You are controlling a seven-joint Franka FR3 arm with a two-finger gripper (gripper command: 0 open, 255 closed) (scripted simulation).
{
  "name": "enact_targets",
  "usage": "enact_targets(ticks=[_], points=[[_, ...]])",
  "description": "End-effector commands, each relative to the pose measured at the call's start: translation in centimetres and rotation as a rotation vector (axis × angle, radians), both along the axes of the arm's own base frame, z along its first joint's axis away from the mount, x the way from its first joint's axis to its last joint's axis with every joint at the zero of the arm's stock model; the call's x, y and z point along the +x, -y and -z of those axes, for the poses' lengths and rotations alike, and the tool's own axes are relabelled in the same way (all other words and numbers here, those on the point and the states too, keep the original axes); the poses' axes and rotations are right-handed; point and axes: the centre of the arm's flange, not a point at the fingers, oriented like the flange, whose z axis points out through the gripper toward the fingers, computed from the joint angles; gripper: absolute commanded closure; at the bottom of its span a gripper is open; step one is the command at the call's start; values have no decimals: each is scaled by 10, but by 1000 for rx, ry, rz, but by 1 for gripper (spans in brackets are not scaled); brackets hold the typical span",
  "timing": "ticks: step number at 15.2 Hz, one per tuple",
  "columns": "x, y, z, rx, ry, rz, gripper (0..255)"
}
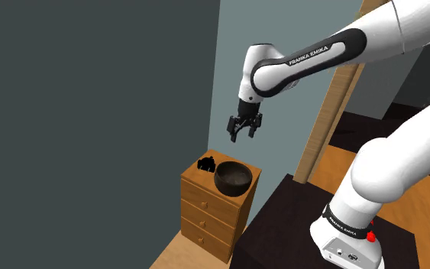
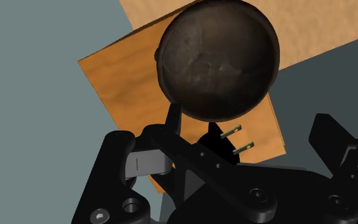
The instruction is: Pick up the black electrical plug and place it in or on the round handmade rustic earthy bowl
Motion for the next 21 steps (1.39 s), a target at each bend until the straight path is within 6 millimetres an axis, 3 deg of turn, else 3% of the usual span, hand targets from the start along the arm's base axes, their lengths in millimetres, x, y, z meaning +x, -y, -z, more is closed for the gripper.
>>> enact_targets(ticks=[1,19,21], points=[[14,-1,24,-3,3,18,0],[151,17,215,-35,12,177,0],[152,17,225,-35,12,177,0]])
